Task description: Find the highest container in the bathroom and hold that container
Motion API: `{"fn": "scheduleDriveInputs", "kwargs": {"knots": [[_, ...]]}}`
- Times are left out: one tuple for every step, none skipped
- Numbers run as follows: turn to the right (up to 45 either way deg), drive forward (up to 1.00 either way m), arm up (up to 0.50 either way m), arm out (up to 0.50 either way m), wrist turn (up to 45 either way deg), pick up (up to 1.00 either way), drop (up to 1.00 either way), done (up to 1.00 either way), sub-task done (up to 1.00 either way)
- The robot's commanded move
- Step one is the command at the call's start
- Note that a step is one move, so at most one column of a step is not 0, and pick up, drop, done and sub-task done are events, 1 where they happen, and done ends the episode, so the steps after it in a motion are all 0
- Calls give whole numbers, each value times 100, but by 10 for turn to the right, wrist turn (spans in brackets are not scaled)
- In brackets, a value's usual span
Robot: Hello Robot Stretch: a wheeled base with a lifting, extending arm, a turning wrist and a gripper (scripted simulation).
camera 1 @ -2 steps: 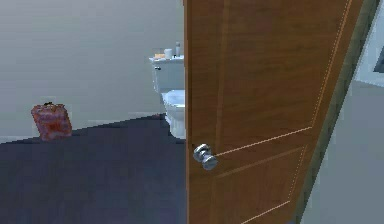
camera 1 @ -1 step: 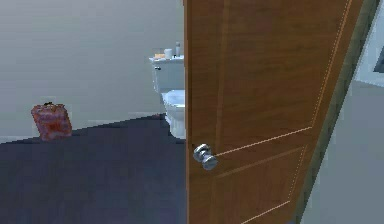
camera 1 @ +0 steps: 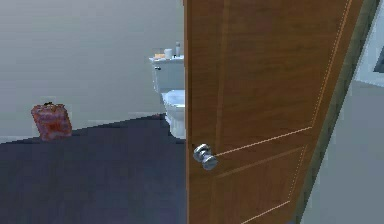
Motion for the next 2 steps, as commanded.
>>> {"fn": "scheduleDriveInputs", "kwargs": {"knots": [[0,0,0,0,450,0,0,0,0],[0,0,0,0,450,0,0,0,0]]}}
